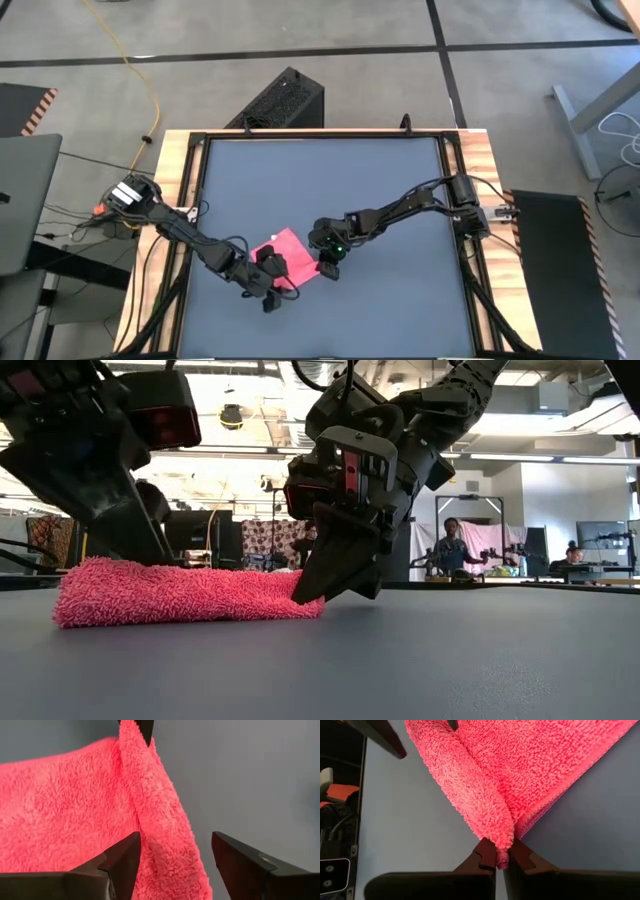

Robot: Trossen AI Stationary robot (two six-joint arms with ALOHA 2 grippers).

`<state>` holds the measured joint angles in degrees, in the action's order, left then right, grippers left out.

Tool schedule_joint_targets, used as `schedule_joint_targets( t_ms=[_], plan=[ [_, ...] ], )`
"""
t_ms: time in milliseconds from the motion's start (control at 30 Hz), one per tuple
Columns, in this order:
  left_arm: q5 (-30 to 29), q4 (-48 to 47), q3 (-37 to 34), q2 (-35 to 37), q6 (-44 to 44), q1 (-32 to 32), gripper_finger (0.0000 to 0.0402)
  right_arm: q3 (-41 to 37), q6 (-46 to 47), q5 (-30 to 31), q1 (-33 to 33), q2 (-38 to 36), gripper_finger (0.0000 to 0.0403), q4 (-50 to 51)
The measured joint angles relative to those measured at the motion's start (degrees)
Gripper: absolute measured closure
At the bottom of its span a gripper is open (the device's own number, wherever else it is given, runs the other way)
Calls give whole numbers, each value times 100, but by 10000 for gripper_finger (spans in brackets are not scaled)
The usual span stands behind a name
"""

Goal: Roll towel
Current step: Roll the red towel

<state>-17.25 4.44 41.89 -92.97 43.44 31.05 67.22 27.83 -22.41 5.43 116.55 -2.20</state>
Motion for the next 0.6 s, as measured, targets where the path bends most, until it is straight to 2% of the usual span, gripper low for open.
schedule_joint_targets(
  t_ms=[267, 433, 600],
  plan=[
    [19, -369, 0, -2, 364, 2, 180, 0, 2, 0, 2, -1, 371, -25],
    [370, -353, 0, -2, 526, 8, 183, 0, 3, 0, 2, -2, 371, -33],
    [452, -351, 0, -2, 686, 10, 224, 0, 20, 0, 2, -2, 360, -37]
  ],
)
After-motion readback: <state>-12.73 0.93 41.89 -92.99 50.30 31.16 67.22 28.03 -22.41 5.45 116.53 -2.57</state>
